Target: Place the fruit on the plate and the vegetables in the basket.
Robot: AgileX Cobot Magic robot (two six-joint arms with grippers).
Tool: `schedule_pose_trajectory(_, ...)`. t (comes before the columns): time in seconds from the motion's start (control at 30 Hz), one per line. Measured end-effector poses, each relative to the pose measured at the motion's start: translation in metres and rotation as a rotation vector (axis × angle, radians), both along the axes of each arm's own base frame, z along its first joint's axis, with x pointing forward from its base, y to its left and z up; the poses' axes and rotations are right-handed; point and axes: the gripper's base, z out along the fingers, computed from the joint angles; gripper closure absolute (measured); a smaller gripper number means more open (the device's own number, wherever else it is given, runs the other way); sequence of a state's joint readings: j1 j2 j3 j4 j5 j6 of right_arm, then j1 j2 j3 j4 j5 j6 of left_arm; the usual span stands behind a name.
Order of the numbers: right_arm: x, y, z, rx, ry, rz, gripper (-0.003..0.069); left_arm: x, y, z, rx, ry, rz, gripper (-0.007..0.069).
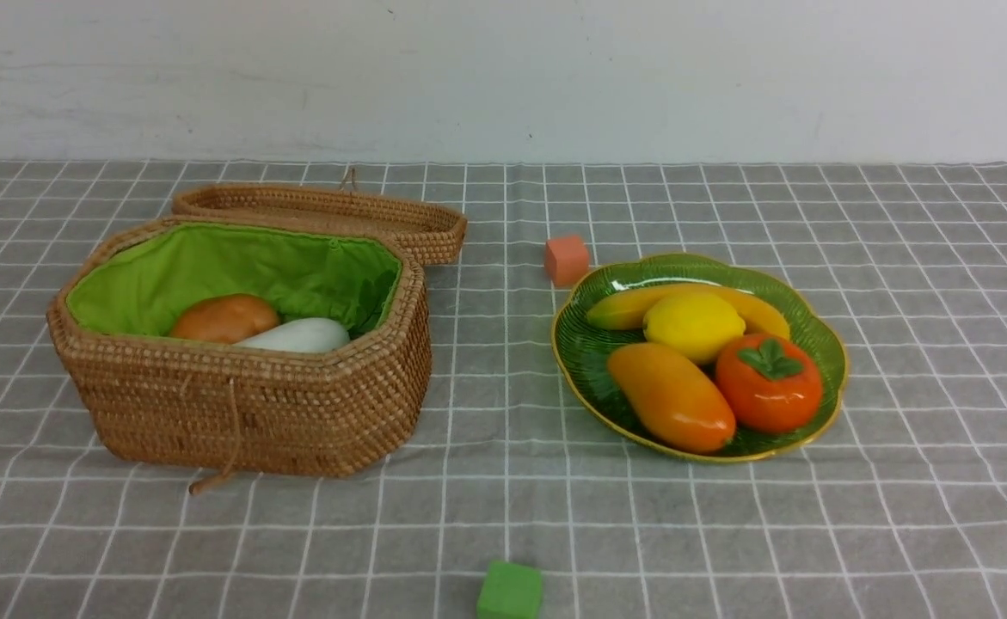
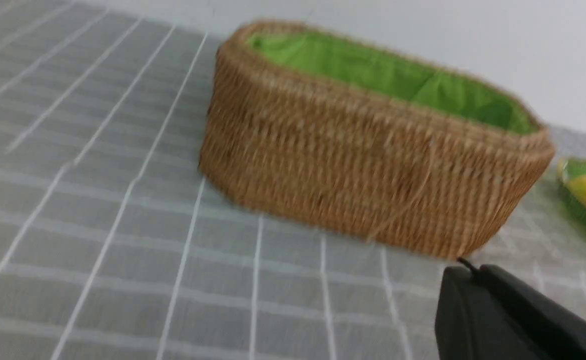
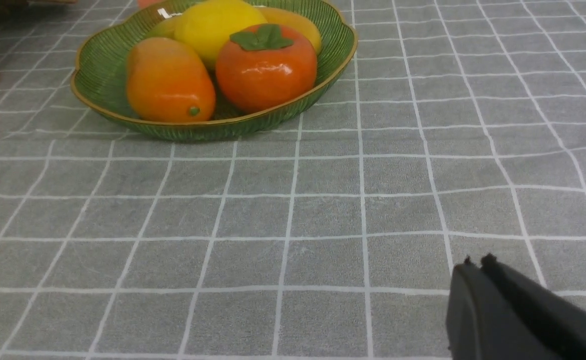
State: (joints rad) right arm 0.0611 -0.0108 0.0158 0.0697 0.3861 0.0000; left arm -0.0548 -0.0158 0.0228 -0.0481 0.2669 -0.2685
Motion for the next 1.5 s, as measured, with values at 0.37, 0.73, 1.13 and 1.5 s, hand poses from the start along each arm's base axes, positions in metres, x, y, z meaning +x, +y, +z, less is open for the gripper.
schedule_pose_trajectory(0.37,0.0,0.0,0.0,0.0,0.0,0.0,0.0648,-0.0022,-0.0002,-0.0124,-0.036,0.118,0.008,0.0637)
schedule_pose_trajectory(0.73,0.0,0.0,0.0,0.0,0.0,0.0,0.0634,-0.0022,-0.0002,-0.0124,-0.036,0.118,0.008,0.0637)
schedule_pose_trajectory(1.13,0.0,0.0,0.0,0.0,0.0,0.0,0.0629,-0.0022,-0.0002,-0.0124,-0.037,0.118,0.009,0.0629)
schedule_pose_trajectory(1.5,0.0,0.0,0.0,0.0,0.0,0.0,0.0622,-0.0022,-0.0002,-0.0124,-0.037,0.118,0.009,0.0627)
